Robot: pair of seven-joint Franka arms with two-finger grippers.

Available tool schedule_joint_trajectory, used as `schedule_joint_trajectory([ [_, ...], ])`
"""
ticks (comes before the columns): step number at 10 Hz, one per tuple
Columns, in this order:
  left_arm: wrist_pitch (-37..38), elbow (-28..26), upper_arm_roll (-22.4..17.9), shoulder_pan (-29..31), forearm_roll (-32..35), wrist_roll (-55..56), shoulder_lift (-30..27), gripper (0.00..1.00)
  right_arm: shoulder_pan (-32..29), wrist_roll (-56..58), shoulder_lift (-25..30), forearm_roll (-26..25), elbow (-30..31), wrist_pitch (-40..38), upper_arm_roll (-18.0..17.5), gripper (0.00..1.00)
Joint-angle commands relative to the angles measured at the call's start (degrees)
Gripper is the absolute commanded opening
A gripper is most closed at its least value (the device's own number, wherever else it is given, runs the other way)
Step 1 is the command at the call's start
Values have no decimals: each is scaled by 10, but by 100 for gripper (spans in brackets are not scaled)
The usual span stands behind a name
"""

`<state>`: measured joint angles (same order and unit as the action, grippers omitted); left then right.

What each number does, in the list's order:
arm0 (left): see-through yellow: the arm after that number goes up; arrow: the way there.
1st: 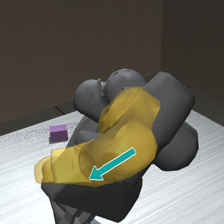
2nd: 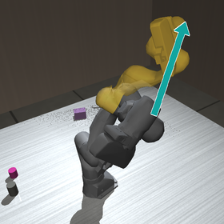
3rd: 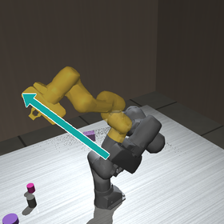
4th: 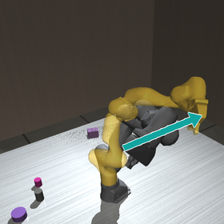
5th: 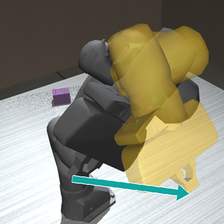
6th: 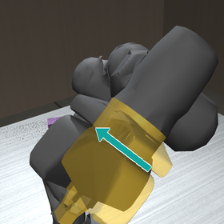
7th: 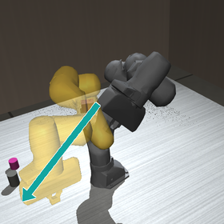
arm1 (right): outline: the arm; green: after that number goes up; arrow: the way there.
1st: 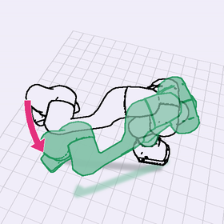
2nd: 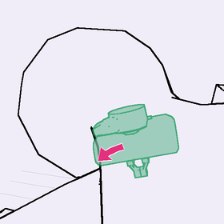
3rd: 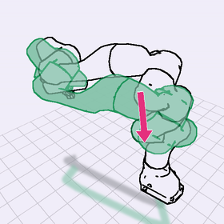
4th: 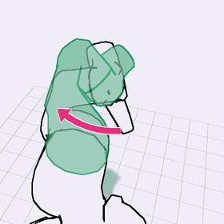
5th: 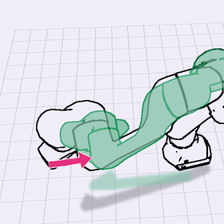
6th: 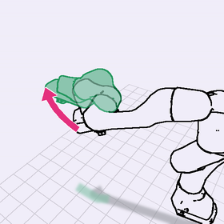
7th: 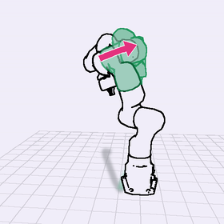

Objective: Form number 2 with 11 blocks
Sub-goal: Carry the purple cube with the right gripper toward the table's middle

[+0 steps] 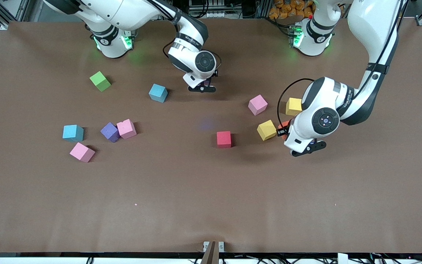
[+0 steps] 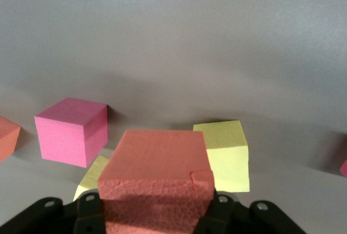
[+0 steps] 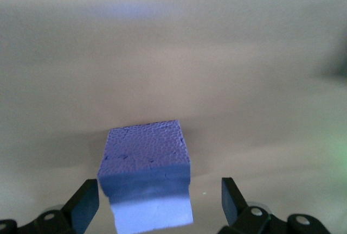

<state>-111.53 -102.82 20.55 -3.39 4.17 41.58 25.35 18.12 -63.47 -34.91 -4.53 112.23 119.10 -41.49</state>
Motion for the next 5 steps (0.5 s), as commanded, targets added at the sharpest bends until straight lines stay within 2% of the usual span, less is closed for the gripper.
schedule_joint_trajectory([
  [1,4,-5,1,-1,-9,10,-6,4,-15,-12,5,14,-52,-55,-15,100],
  [2,4,-4,1,-2,-9,9,-6,24,-20,-14,10,47,-68,-59,-15,100],
  [3,5,-4,1,-3,-10,9,-6,27,-29,-14,16,55,-87,-77,-14,100],
  [5,5,-4,2,-3,-11,10,-6,28,-63,-12,28,55,-145,-169,-9,100],
])
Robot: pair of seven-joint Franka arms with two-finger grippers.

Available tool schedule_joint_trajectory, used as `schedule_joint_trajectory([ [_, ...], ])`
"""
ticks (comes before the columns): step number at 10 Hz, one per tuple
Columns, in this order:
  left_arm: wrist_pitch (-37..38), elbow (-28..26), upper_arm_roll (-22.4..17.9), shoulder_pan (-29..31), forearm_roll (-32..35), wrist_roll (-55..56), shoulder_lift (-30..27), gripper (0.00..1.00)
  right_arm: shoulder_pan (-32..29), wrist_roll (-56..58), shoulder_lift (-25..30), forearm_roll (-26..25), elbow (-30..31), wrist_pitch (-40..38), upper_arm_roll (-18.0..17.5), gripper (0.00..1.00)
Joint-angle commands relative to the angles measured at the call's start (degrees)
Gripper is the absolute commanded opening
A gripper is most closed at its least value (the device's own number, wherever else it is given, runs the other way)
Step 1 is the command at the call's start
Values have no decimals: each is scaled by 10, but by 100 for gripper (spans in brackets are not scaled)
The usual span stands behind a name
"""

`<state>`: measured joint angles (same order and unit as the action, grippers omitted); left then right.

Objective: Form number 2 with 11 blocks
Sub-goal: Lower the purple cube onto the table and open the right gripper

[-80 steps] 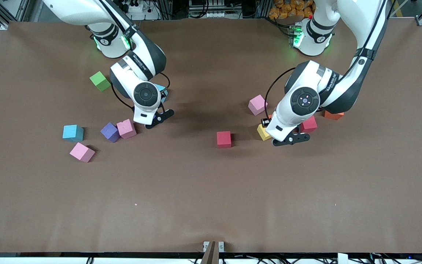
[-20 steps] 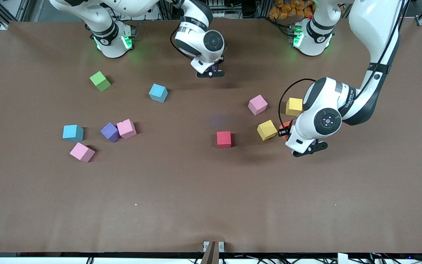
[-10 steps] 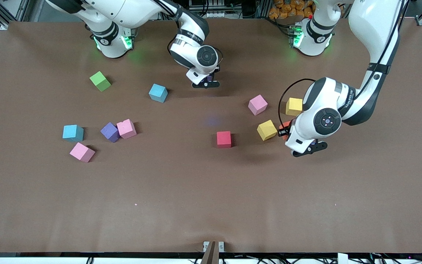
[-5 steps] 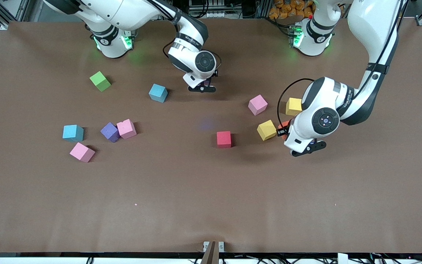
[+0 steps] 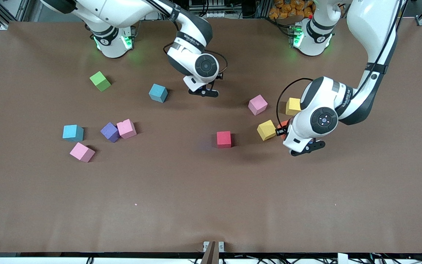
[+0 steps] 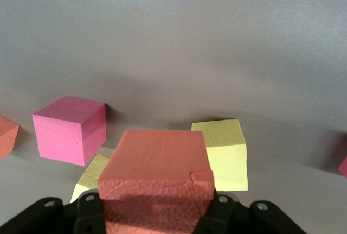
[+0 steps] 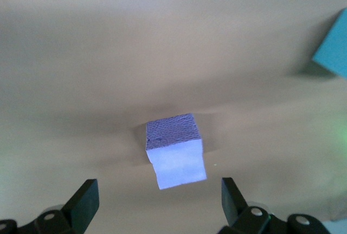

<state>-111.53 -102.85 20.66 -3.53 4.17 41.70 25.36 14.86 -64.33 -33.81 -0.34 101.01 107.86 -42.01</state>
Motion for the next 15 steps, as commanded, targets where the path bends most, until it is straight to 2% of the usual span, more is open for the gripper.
schedule_joint_trajectory([
  [1,6,-4,2,-1,-13,10,-7,28,-48,2,37,13,-40,-76,15,100],
  [4,5,-18,31,-5,-14,80,-11,29,-120,6,95,13,-37,-128,55,100],
  [5,4,-27,53,-4,-14,113,-13,29,-137,13,116,11,-35,-135,79,100],
  [6,3,-33,75,-4,-14,156,-15,29,-141,52,135,12,-37,-146,123,100],
  [7,2,-38,103,-4,-14,204,-15,29,-161,128,156,13,-38,-170,147,100],
  [9,-14,-59,148,-3,-14,281,-15,32,-170,243,204,15,-41,-204,225,100],
  [11,-91,-134,187,-3,-13,358,-38,33,-178,397,233,15,-46,-219,283,100],
  [12,-138,-181,209,-3,-14,402,-57,33,-184,445,244,14,-56,-225,303,100],
  [13,-166,-204,230,-3,-13,451,-59,33,-192,489,254,14,-69,-232,322,100],
  [15,-196,-222,263,-17,-13,541,-53,37,-206,573,286,14,-76,-232,353,100],
])
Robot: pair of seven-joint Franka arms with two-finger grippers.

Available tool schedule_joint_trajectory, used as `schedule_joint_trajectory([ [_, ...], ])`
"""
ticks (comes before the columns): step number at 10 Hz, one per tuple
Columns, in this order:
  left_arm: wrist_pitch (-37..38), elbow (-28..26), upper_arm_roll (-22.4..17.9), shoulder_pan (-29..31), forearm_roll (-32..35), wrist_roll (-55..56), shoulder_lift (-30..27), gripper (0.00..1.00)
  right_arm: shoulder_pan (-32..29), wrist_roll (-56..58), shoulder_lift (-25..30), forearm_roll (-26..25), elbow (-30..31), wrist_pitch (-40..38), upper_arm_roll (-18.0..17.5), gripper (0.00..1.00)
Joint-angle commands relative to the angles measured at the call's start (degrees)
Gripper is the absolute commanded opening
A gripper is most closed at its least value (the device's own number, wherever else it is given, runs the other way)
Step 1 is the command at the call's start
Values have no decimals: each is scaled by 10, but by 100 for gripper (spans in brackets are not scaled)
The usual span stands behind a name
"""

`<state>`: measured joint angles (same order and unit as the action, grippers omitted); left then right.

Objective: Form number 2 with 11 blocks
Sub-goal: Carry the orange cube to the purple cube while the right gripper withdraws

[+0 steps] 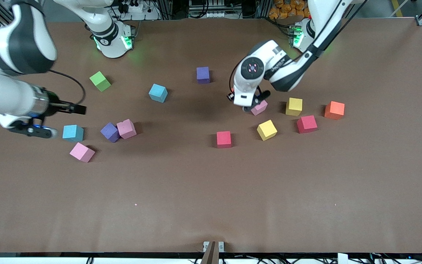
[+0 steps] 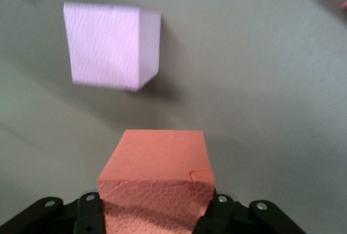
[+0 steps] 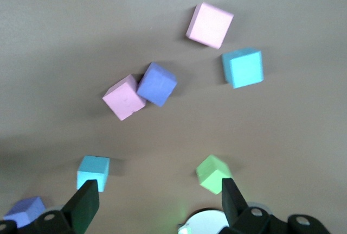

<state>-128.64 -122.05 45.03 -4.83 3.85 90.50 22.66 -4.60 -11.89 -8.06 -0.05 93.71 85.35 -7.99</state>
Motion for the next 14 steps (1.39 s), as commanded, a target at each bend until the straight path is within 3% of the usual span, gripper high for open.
schedule_joint_trajectory([
  [1,-41,-39,27,-20,-9,102,-26,42,-18,66,39,11,-18,-9,21,100],
  [3,-91,-60,30,-57,-9,205,-26,51,-18,125,43,10,-33,-20,48,100],
  [6,-158,-79,30,-95,-2,400,-26,56,-5,204,41,6,-42,-17,64,100],
  [12,-167,-92,18,-84,-2,690,-21,63,-8,204,31,3,-62,-15,57,100],
  [14,-167,-96,18,-92,4,741,-21,63,-8,204,29,1,-63,-13,57,100],
])
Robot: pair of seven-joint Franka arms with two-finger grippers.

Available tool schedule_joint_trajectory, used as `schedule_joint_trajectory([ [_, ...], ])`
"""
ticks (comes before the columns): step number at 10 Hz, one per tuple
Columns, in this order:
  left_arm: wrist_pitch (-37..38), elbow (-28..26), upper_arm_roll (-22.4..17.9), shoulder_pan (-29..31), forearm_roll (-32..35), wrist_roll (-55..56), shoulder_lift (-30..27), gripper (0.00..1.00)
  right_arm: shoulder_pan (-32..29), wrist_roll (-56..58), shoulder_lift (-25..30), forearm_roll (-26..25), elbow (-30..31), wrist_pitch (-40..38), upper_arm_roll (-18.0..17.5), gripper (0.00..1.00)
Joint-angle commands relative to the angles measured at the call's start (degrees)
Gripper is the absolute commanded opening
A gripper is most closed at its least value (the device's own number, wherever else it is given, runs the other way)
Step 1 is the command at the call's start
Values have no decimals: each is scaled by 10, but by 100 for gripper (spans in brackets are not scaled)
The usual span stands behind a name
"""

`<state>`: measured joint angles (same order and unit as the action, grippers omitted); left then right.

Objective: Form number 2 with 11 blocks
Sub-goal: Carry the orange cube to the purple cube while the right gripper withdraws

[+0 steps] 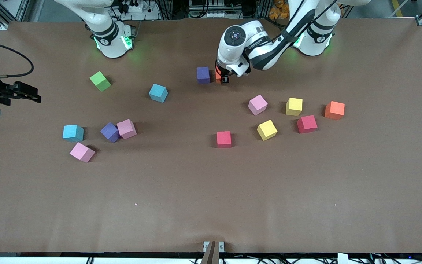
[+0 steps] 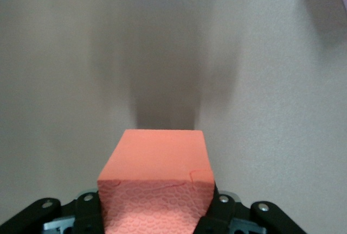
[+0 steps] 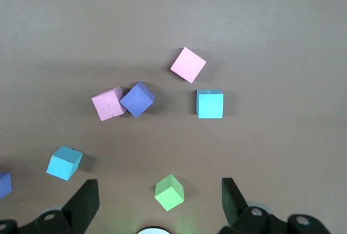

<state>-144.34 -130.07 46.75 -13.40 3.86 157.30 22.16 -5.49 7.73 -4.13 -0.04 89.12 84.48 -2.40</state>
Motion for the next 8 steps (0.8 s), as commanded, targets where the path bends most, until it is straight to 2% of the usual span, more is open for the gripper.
schedule_joint_trajectory([
  [1,-11,-17,2,-8,22,93,-12,63,-5,8,-11,6,-17,-5,1,100],
  [4,-38,-18,2,-21,97,143,10,63,-5,8,-12,7,-18,-4,1,100],
  [8,-72,-15,-1,-38,120,144,38,63,-3,7,-13,9,-25,-5,0,100],
])
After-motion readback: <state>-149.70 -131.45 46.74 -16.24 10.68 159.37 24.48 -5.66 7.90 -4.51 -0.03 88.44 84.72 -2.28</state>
